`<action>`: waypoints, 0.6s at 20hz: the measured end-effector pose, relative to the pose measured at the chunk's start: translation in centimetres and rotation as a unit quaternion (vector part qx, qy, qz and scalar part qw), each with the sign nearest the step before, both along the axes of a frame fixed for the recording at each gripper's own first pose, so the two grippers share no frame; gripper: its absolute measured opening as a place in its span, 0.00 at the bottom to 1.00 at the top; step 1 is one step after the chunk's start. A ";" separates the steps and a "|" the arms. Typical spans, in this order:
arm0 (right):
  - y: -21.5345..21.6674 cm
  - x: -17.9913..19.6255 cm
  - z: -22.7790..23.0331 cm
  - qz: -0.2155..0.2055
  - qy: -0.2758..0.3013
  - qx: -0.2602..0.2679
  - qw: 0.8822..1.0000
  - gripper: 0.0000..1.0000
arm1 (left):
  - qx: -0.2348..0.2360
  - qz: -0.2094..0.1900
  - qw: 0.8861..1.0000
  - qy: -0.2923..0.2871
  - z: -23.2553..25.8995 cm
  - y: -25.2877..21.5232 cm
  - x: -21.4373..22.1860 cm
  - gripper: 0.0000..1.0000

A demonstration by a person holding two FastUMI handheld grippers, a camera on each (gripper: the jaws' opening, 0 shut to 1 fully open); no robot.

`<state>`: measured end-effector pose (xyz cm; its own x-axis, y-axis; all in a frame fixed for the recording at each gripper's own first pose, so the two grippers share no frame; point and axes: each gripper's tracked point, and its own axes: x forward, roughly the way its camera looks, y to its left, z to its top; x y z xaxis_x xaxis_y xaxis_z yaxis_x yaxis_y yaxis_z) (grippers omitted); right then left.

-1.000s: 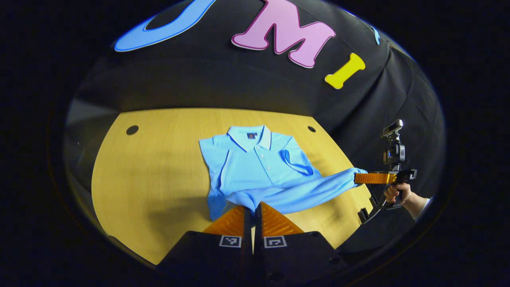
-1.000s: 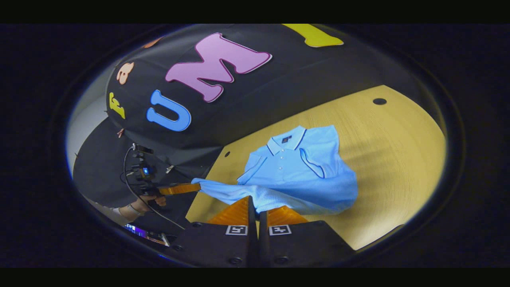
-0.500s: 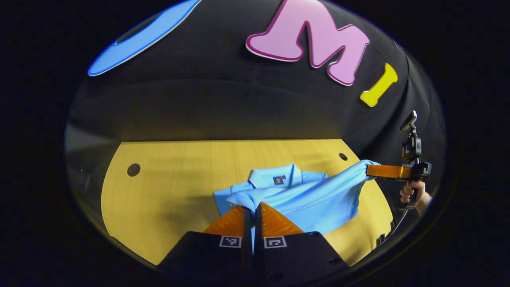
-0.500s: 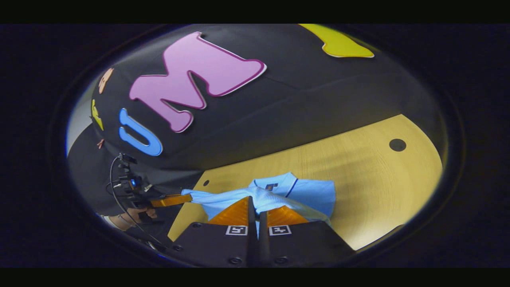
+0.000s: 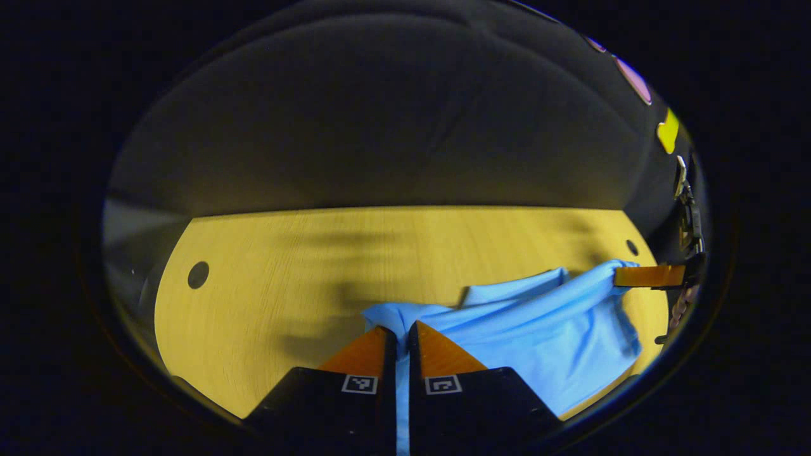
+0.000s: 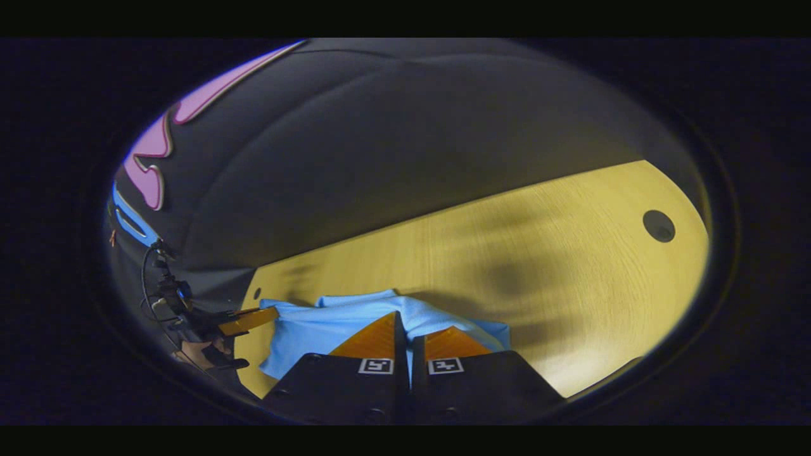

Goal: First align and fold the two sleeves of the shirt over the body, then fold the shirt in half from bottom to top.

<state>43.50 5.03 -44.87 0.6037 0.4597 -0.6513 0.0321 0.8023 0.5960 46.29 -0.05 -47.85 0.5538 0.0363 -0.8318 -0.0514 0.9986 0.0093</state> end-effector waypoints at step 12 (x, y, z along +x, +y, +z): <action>-4.4 -3.4 9.2 0.019 -0.122 -0.090 0.988 0.89 | 0.019 0.016 0.995 -0.100 12.8 -1.4 -2.9 0.99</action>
<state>40.12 0.66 -35.71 0.7372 0.3743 -0.5625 -0.1265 0.8942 0.4293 43.36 -1.48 -35.07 0.7057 0.0867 -0.7032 -0.0883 0.9955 0.0342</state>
